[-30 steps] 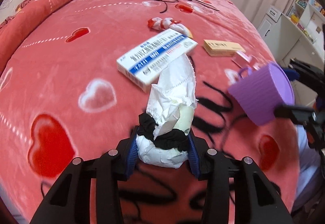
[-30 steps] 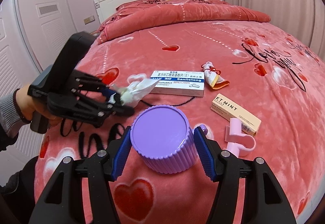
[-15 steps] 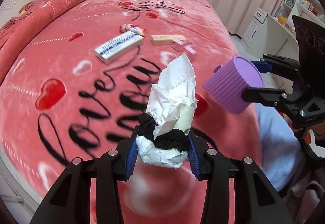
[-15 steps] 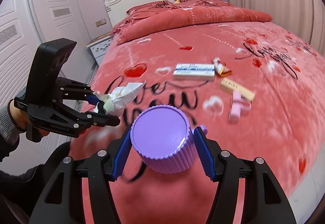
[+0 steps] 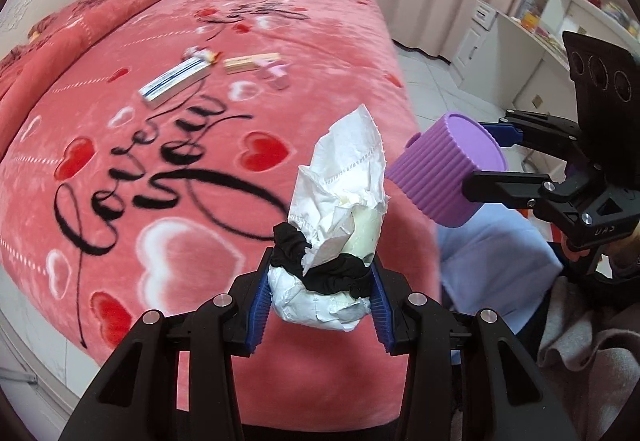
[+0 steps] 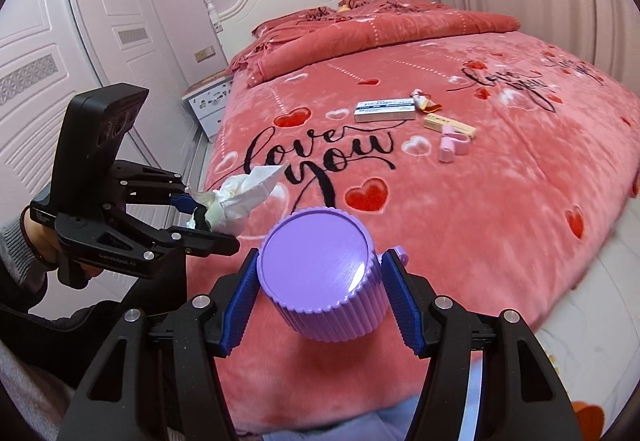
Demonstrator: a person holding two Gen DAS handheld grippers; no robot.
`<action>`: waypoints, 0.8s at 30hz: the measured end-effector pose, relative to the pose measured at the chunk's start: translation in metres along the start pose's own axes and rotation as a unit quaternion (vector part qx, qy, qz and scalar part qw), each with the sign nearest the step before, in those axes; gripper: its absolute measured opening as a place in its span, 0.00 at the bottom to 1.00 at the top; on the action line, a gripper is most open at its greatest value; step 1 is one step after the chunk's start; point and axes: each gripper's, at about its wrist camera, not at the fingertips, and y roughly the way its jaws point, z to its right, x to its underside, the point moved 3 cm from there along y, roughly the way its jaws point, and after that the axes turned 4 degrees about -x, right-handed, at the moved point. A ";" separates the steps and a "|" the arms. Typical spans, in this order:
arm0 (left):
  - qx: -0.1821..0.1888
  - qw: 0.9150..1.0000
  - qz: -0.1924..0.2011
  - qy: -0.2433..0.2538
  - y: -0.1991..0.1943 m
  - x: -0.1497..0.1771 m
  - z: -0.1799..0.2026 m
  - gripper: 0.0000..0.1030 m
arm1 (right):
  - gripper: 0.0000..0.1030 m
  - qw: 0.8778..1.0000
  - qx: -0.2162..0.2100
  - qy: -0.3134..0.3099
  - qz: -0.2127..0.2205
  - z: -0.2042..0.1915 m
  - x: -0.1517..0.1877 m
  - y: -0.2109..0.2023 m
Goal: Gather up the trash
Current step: 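Carry the purple cup and tissue bundle in both tools over the orange bin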
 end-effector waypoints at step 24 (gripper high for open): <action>0.113 0.967 -0.003 0.230 0.072 -0.104 0.213 0.43 | 0.59 0.960 0.205 0.158 0.107 0.146 0.110 -0.215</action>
